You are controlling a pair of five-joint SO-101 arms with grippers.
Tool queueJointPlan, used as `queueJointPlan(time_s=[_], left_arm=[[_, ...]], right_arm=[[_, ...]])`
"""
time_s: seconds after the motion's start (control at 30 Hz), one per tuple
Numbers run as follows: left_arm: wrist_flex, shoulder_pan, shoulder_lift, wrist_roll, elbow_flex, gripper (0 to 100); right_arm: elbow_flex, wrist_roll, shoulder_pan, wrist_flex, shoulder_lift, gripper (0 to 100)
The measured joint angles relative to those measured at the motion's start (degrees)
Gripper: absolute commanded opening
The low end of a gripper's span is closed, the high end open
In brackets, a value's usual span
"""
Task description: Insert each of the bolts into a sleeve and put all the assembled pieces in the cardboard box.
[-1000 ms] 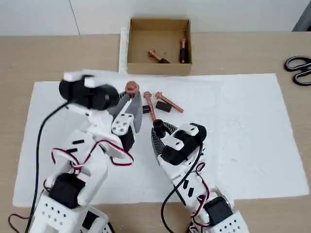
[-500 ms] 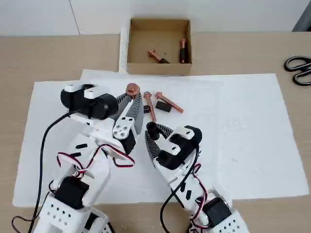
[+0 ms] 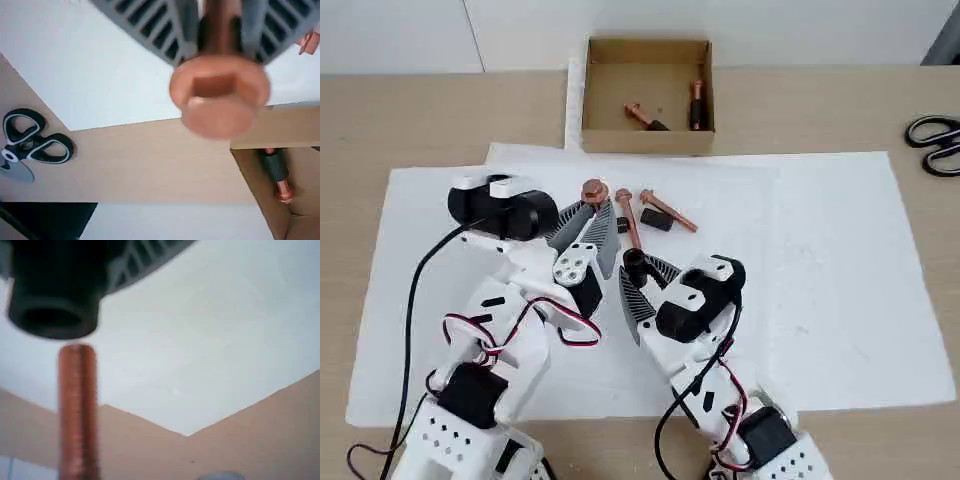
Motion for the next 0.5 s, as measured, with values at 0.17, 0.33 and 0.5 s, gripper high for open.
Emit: queueJointPlan(time_s=[0.17,0.33,0.5], left_arm=[[0.0,0.0,0.0,0.35,0.0,1],[0.0,0.0,0.0,0.35,0.0,1],[0.0,0.0,0.0,0.35,-1.14,1]], right_arm=[[0.0,0.0,0.0,0.0,0.0,0.5],[0.0,0.0,0.0,0.0,0.0,0.5],[0.0,0.0,0.0,0.0,0.0,0.5]])
